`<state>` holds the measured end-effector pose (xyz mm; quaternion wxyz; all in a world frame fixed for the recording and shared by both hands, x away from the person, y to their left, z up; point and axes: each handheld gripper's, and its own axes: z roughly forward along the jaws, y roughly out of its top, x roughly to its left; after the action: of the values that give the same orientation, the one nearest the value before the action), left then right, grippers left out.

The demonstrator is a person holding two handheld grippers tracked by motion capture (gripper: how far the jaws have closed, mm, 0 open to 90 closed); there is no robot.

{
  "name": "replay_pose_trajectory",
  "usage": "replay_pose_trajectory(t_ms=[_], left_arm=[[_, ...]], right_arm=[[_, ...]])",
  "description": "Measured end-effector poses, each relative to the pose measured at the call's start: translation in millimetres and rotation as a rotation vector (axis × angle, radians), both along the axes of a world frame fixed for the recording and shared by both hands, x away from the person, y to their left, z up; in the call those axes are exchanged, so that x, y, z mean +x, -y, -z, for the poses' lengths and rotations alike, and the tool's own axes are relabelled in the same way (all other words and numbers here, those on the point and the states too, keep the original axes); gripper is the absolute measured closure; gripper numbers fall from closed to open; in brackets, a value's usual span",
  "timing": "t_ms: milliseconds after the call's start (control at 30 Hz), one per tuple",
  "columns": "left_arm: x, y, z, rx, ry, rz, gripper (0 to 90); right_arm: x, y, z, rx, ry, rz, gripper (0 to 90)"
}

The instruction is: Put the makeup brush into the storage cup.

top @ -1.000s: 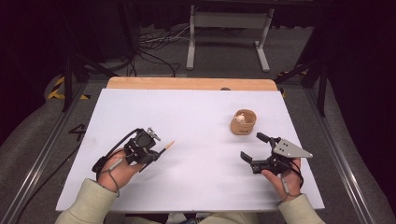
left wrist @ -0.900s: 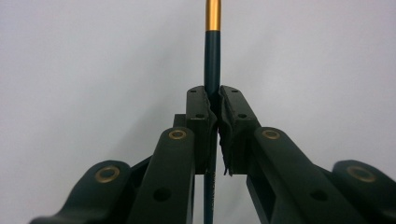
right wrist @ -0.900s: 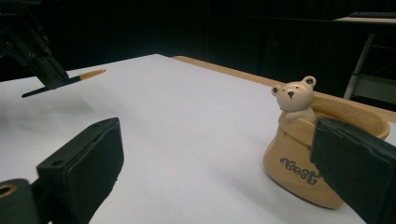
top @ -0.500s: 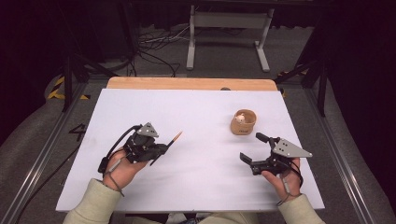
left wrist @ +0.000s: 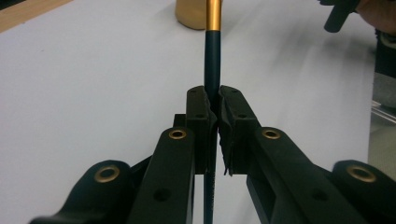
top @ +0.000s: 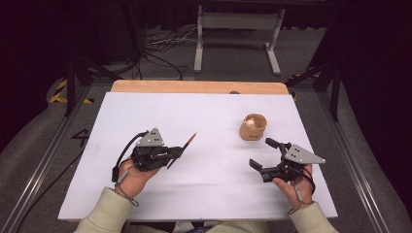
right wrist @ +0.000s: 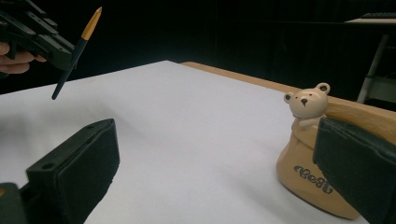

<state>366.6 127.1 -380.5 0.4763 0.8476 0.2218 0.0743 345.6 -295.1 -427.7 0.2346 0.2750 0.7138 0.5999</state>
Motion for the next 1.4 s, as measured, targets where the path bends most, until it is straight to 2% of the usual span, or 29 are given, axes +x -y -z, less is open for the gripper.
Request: replay_pose_trajectory(t_ms=[67, 100, 167, 233, 267, 300, 367, 600, 867, 967, 1167, 1333, 1400], left_arm=[[-0.6, 0.5, 3.1, -0.040, 0.040, 0.040, 83.2], [-0.6, 0.5, 3.1, -0.040, 0.040, 0.040, 83.3], [-0.4, 1.4, 6.2, -0.077, 0.045, 0.050, 83.2], [0.2, 1.7, 9.2, -0.111, 0.067, 0.064, 83.2], [-0.2, 2.6, 11.8, -0.144, 0.084, 0.073, 83.2], [-0.2, 2.6, 11.8, -0.144, 0.084, 0.073, 83.2], [-0.7, 4.3, 15.1, -0.179, 0.095, 0.084, 83.2], [-2.3, 10.8, 25.5, -0.245, 0.122, 0.123, 83.2], [-4.7, 16.3, 33.7, -0.299, 0.177, 0.130, 83.1], [-3.8, 17.9, 36.8, -0.320, 0.169, 0.131, 83.1], [-2.6, 21.6, 40.3, -0.329, 0.159, 0.136, 83.1], [-3.8, 27.6, 41.5, -0.329, 0.169, 0.147, 83.2], [-4.8, 29.0, 41.2, -0.330, 0.167, 0.149, 83.1]], right_arm=[[-0.5, -0.5, -0.6, 0.004, -0.001, -0.003, 0.6], [-0.5, -0.5, -0.6, 0.004, -0.001, -0.003, 0.6], [-1.0, -1.5, -0.8, 0.003, 0.001, -0.007, 0.6], [-1.4, -2.9, -1.0, 0.003, 0.000, -0.015, 0.6], [-1.9, -4.1, -1.2, 0.001, 0.002, -0.015, 0.6], [-1.9, -4.1, -1.2, 0.001, 0.002, -0.015, 0.6], [-2.4, -5.1, -1.7, 0.002, 0.004, -0.021, 0.6], [-4.0, -7.6, -3.1, -0.002, 0.007, -0.030, 0.6], [-4.7, -11.4, -3.4, -0.007, 0.005, -0.046, 0.6], [-5.2, -13.7, -4.0, -0.007, 0.003, -0.051, 0.6], [-5.1, -21.7, -6.9, -0.024, 0.012, -0.065, 0.9], [-6.3, -31.5, -15.1, 0.001, 0.016, -0.102, 1.0], [-7.0, -38.4, -18.2, 0.008, 0.005, -0.136, 2.2]])
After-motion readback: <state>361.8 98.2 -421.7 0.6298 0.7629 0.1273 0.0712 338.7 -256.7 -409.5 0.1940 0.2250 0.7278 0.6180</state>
